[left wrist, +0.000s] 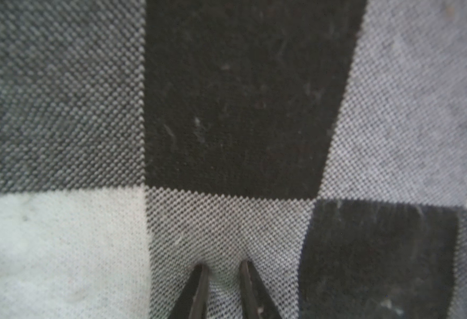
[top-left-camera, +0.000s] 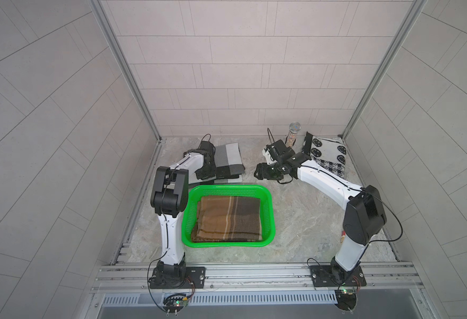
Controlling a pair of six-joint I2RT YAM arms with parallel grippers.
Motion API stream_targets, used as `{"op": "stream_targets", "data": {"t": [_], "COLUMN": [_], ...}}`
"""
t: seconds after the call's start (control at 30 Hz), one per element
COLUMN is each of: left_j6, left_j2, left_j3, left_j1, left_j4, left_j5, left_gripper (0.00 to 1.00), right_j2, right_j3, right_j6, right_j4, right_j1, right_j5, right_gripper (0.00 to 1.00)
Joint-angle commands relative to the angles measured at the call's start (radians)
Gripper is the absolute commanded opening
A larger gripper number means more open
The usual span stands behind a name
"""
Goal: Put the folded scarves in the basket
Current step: Adjust the scarf at the center of the board.
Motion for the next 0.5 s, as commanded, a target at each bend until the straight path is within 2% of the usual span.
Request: {"op": "stream_targets", "data": {"t": [0.0,0.1,0.27,0.37,0.47], "left_j6": [0.015,0.014,0.018,0.023,0.031], "left_j2": [0.029,-0.026,-0.088,-0.042,0.074], "left_j3": [-0.094,-0.111,-0.009,0.099,0.243], "left_j1": [-0.027,-0.027,-0.025,-0.026,-0.026], "left_j4": [-0.099,-0.088,-0.109,-0.121,-0.186], "left_j5": [-0.002,-0.049,-0.071,-0.051,-0.038], "left_gripper": [0.24,0.24,0.34,0.4,0.41], "right_j2": [0.039,0.077,0.108,0.11,0.107], "right_j3": [0.05,0.092,0.124,0.122,0.112], "right_j6": [-0.031,-0.04,-0.043,-0.042,-0.038], "right_j4": [-0.028,-0.04,-0.045,-0.046,-0.047], "right_j1": [-0.01,-0.01,-0.01,-0.01,-0.01], "right_j5": [0.0,-0.005,-0.011,-0.021,-0.03], "right_gripper": [0.68,0.68,0.68,0.68,0.68]}}
